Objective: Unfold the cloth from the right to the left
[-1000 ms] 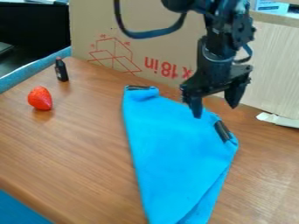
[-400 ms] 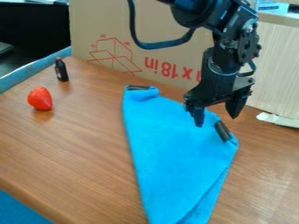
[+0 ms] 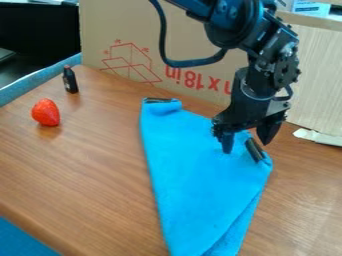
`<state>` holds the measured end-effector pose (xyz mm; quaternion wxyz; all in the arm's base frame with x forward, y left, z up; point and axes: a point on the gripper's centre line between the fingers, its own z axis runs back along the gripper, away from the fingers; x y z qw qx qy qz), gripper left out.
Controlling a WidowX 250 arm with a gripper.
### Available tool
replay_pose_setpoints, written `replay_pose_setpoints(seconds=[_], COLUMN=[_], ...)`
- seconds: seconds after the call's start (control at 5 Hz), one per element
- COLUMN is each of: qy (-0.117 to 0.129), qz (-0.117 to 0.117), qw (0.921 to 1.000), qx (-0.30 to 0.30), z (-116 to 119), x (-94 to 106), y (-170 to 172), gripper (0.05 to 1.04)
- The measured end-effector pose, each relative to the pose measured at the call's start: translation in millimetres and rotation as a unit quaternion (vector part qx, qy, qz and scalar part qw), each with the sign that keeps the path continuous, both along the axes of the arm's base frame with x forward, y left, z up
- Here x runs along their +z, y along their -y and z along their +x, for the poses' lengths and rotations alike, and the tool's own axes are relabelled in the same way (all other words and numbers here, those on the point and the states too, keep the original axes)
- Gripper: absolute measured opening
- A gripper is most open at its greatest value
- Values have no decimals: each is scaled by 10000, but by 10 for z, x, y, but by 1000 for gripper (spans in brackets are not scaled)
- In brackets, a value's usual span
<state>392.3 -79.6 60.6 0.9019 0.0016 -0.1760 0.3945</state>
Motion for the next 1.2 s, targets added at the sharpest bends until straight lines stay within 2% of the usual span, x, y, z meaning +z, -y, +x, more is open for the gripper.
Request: replay_pose_setpoints(seconds=[0.2,0.4,0.8,1.0,1.2], qy=[-45,-74,-28,-88,-100], qz=[98,154,69,6,-134], qw=[9999,9999,10000,9999,9998], qx=[-13,5,-53,-110,-102], z=[25,36,52,38,40], x=[-94,-144,-153,-175,-166], y=[53,53,84,79,18], gripper=[1000,958,370,156,62])
